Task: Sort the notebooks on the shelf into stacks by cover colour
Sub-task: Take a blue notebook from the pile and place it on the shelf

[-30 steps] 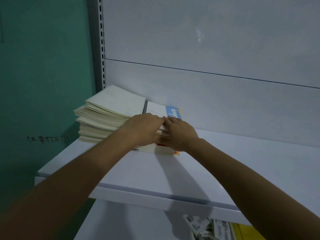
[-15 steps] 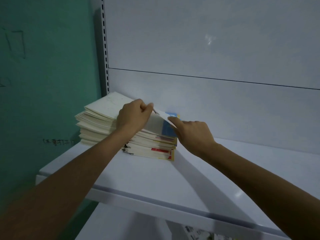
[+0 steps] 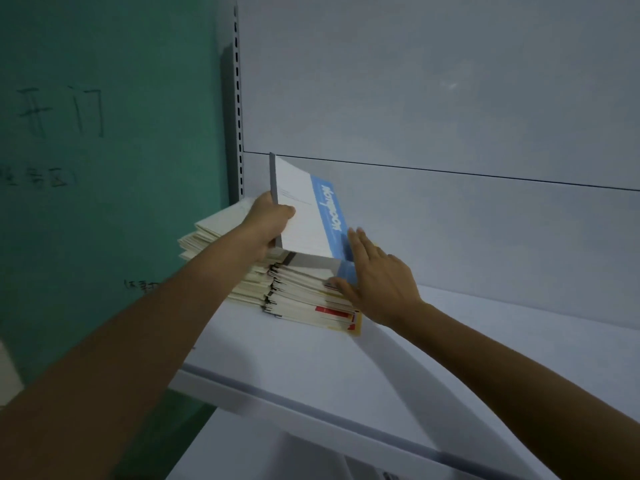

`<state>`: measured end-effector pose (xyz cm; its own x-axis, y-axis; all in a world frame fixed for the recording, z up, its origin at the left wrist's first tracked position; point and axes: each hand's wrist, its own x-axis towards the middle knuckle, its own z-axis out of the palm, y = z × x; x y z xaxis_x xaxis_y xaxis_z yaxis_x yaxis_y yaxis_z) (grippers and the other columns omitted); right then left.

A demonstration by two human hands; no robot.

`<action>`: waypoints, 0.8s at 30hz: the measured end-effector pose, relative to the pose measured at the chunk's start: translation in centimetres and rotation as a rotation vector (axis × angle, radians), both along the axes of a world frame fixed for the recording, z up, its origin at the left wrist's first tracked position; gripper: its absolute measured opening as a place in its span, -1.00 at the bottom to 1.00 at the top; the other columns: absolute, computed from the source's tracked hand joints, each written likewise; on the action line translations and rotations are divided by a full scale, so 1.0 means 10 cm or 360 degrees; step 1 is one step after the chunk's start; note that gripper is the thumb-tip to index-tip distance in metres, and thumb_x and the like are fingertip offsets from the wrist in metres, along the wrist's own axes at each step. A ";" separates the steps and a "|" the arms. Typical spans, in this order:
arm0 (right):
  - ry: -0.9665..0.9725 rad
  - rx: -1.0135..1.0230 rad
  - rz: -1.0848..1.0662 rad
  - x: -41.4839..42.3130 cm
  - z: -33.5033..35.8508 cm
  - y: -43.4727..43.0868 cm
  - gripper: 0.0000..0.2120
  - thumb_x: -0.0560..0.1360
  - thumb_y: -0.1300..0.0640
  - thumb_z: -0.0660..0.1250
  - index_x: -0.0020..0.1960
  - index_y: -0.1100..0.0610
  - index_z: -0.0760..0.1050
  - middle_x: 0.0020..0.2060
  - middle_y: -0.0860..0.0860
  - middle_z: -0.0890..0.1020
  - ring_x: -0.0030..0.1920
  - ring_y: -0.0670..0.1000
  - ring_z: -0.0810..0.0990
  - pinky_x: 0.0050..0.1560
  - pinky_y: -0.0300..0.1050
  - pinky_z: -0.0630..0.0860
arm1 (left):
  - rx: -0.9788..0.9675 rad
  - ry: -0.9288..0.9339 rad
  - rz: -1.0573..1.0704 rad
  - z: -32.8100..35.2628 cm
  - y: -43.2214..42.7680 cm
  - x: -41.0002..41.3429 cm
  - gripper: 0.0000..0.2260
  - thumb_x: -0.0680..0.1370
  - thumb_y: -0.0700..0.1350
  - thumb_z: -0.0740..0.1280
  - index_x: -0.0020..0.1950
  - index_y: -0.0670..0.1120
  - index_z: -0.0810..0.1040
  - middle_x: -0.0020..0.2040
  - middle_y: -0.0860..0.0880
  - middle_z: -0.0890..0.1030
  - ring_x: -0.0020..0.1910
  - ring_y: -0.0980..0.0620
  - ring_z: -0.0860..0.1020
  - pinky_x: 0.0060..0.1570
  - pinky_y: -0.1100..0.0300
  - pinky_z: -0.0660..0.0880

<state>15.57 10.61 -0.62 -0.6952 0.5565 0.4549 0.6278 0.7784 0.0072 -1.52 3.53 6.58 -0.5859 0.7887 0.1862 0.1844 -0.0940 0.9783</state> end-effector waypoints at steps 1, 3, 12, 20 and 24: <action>-0.0018 -0.0089 0.0029 -0.04 -0.06 0.00 -0.19 0.54 -0.30 0.09 0.56 0.10 -0.18 0.55 0.06 -0.01 0.48 0.07 0.19 0.38 -0.02 0.26 | 0.0014 0.0078 0.0047 0.03 -0.03 -0.05 -0.70 0.61 -0.29 0.17 0.34 -0.16 0.40 0.21 -0.11 0.53 0.04 -0.05 0.52 -0.06 0.12 0.50; -0.0113 -0.0145 0.0100 -0.12 -0.15 -0.02 -0.21 0.55 -0.26 0.11 0.56 0.11 -0.16 0.54 0.07 0.08 0.49 0.07 0.17 0.42 -0.04 0.17 | -0.0011 0.0270 0.0110 0.03 -0.07 -0.14 -0.71 0.61 -0.29 0.16 0.33 -0.17 0.40 0.20 -0.10 0.52 0.06 -0.03 0.51 -0.01 0.13 0.49; -0.0176 0.0339 0.0189 0.12 -0.13 0.06 -0.62 0.63 0.00 0.08 0.43 0.01 0.26 0.22 0.01 0.51 0.16 0.09 0.51 -0.03 -0.05 0.45 | -0.0022 0.0415 0.0124 -0.14 -0.05 -0.24 -0.73 0.60 -0.25 0.14 0.31 -0.17 0.37 0.20 -0.07 0.52 0.09 -0.04 0.51 0.01 0.13 0.47; 0.0599 0.0357 0.0009 0.57 0.05 0.33 -0.70 0.60 0.09 0.09 0.21 0.19 0.45 -0.10 0.15 0.64 -0.28 0.23 0.58 -0.35 -0.05 0.47 | 0.0154 -0.0206 0.0113 0.03 -0.09 -0.28 -0.73 0.61 -0.29 0.16 0.31 -0.18 0.37 0.07 -0.09 0.52 -0.16 0.04 0.52 -0.32 0.22 0.52; 0.0999 0.0311 -0.0110 0.46 0.27 0.16 -0.64 0.61 0.07 0.02 0.30 0.17 0.42 -0.07 0.14 0.64 -0.22 0.17 0.55 -0.27 -0.15 0.34 | 0.0054 -0.0216 -0.0075 -0.10 -0.06 -0.13 -0.73 0.61 -0.28 0.17 0.31 -0.18 0.41 0.08 -0.12 0.54 -0.11 -0.03 0.54 -0.20 0.16 0.51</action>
<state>20.16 12.17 2.11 -0.2305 0.4565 0.8593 0.6073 0.7575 -0.2395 -2.77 2.96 5.57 -0.5700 0.8105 0.1350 0.0455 -0.1328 0.9901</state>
